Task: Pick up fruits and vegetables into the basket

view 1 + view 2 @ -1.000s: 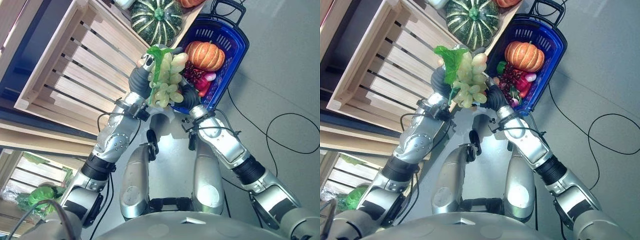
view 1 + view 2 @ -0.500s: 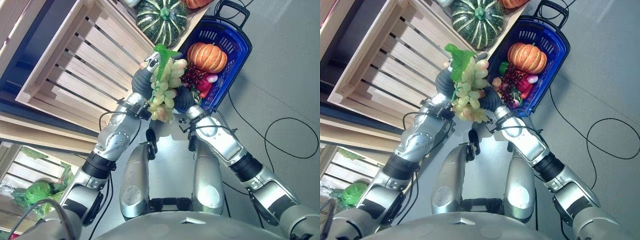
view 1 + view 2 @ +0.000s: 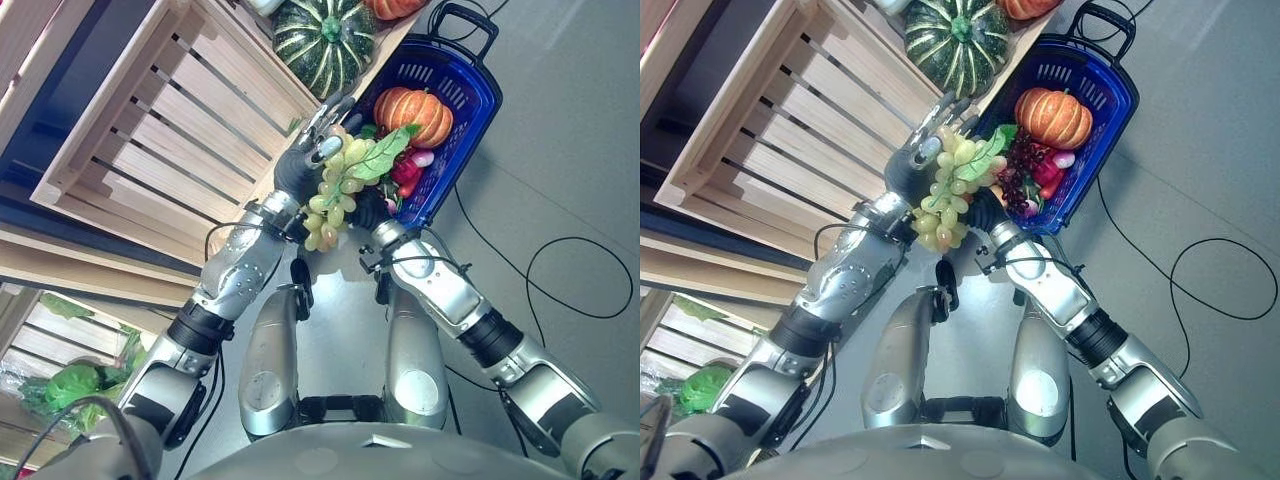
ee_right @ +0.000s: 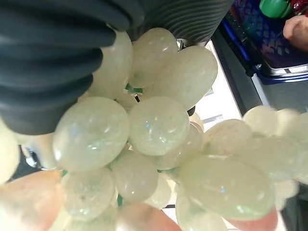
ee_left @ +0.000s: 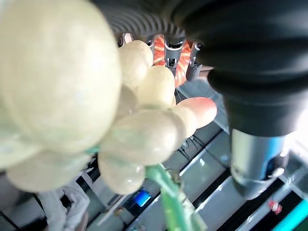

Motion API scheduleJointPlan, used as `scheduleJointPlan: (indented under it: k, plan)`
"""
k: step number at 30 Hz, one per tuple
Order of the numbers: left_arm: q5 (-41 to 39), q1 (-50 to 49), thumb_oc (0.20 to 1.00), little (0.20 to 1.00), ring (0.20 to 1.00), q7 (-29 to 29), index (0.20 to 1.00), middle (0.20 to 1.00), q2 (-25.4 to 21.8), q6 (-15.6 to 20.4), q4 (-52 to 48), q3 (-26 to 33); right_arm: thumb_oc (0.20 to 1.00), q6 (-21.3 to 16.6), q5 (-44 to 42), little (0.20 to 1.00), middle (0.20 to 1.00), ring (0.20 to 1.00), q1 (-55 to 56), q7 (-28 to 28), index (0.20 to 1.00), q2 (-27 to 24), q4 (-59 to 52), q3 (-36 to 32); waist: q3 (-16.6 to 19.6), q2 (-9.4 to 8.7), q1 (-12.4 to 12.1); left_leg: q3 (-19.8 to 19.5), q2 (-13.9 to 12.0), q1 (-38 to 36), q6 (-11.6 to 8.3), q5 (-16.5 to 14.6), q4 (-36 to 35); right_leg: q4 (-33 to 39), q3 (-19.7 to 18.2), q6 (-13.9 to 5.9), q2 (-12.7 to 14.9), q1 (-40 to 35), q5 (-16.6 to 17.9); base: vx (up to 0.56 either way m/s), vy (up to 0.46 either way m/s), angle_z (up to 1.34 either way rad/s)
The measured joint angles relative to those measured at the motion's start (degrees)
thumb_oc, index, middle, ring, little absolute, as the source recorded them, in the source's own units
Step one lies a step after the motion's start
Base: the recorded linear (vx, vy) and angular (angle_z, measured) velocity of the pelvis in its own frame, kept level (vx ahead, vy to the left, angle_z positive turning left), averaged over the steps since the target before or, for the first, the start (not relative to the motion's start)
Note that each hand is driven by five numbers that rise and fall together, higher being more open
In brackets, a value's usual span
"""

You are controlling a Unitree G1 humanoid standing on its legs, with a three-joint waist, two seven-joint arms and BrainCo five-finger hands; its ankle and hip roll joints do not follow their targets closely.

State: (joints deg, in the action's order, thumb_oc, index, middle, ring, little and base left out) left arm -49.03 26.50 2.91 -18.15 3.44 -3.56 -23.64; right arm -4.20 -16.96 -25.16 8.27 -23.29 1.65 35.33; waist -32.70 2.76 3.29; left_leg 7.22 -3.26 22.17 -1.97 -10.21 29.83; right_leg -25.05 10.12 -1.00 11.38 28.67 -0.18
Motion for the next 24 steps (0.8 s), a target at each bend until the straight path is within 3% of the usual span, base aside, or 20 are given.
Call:
scheduleJointPlan:
  k: [3,6,14,18,21,24]
  plan:
    - [7.2,-0.6,1.0,1.0,1.0,-2.5,1.0,1.0,-0.2,4.3,-0.6,-0.4,0.2,-2.3,0.0,0.2,0.2,0.2,1.5,0.0,0.2,0.1,0.1,-3.6,0.0,0.0,-0.1,0.0,-0.4,0.0,-0.01,0.0,-0.1,0.0,0.1,0.01,0.0,0.0,0.0,-0.01,-0.043,0.0]
    - [12.9,-3.4,1.0,1.0,1.0,-6.1,1.0,1.0,-0.7,7.2,-2.7,4.1,0.2,-5.0,0.1,0.2,0.2,0.2,5.2,0.3,0.2,-0.6,0.0,-9.5,0.0,0.0,-0.1,-0.1,-0.5,0.0,-0.02,0.0,-0.2,0.0,0.3,0.01,-0.1,0.0,0.0,-0.01,-0.036,0.01]
    - [12.7,-14.2,1.0,1.0,1.0,-8.5,1.0,1.0,-1.8,12.3,-3.6,14.5,0.2,-8.3,1.6,0.2,0.2,0.2,14.2,0.9,0.2,-3.1,-1.0,-22.3,0.0,0.02,-0.3,-0.2,-0.5,1.1,-0.33,0.2,-1.0,-0.2,0.5,-0.39,0.0,1.4,-0.6,0.03,-0.02,0.01]
    - [11.3,-17.5,1.0,1.0,1.0,-8.3,1.0,1.0,-1.9,14.8,-3.9,17.4,0.2,-9.2,1.9,0.2,0.2,0.2,16.5,1.8,0.2,-3.5,-1.0,-26.7,-0.1,0.02,-0.6,-0.6,-0.5,2.5,-0.65,0.5,-1.1,-1.1,0.7,0.42,0.1,3.0,-0.8,-0.01,-0.06,0.04]
    - [10.0,-18.3,1.0,1.0,1.0,-5.7,1.0,1.0,-2.0,14.2,-3.9,17.5,0.2,-9.5,1.8,0.2,0.2,0.2,16.5,2.4,0.2,-4.3,-1.0,-28.5,-0.1,0.02,-0.7,-1.4,-0.6,3.8,-0.86,0.7,-1.1,-1.2,1.5,0.6,0.1,3.8,-0.9,-0.02,-0.078,0.11]
    - [8.2,-18.0,1.0,1.0,1.0,-0.7,1.0,1.0,-2.9,8.5,-3.8,16.4,0.2,-9.4,1.8,0.2,0.2,0.2,14.4,2.4,0.2,-5.8,-0.2,-29.6,-0.1,0.03,-1.3,-1.9,-0.6,5.9,-0.99,1.0,-0.5,-2.1,1.8,0.68,0.4,5.7,-1.3,-0.03,-0.071,0.08]
